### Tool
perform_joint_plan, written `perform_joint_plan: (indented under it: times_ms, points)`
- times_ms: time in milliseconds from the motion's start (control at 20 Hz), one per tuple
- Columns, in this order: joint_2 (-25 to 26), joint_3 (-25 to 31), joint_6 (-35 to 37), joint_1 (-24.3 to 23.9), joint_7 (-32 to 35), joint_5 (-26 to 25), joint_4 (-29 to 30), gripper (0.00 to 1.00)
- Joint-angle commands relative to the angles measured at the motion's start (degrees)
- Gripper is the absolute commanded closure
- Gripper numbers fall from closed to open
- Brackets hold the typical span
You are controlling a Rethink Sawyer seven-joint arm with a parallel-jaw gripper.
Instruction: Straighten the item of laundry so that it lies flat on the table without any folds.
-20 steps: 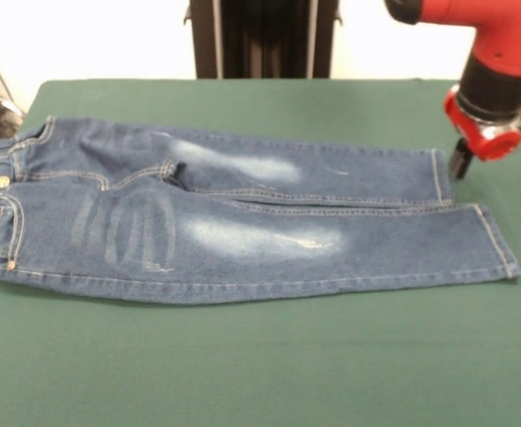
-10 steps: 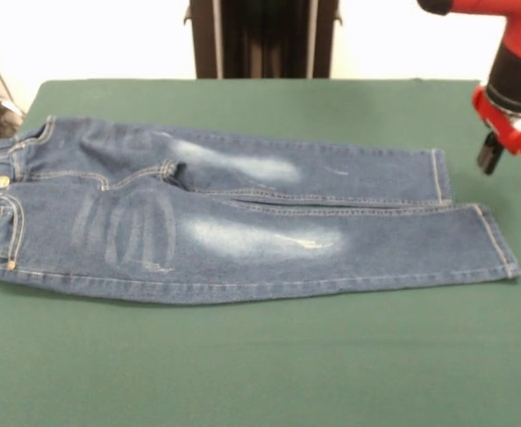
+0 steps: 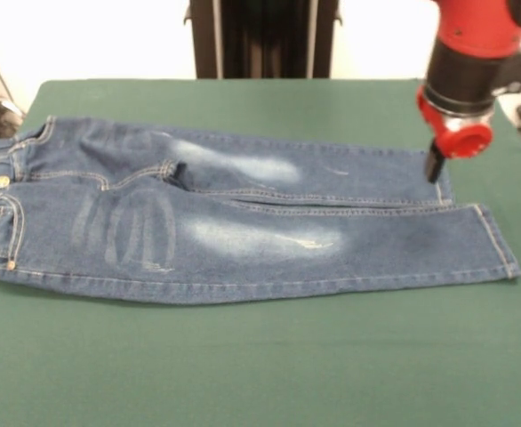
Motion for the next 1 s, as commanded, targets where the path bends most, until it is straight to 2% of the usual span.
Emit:
perform_joint_plan:
  times_ms: [50,300,650,1000]
  points:
    - [0.2,1.3,3.1,-1.8,-1.2,-3.5,3.8,1.0]
    - [0.8,2.6,3.4,-3.3,-1.6,-5.2,3.5,1.0]
    - [3.6,5.2,-4.6,-4.0,0.6,-5.9,6.5,1.0]
    - [4.8,6.7,-6.6,-5.4,0.3,-6.7,8.1,1.0]
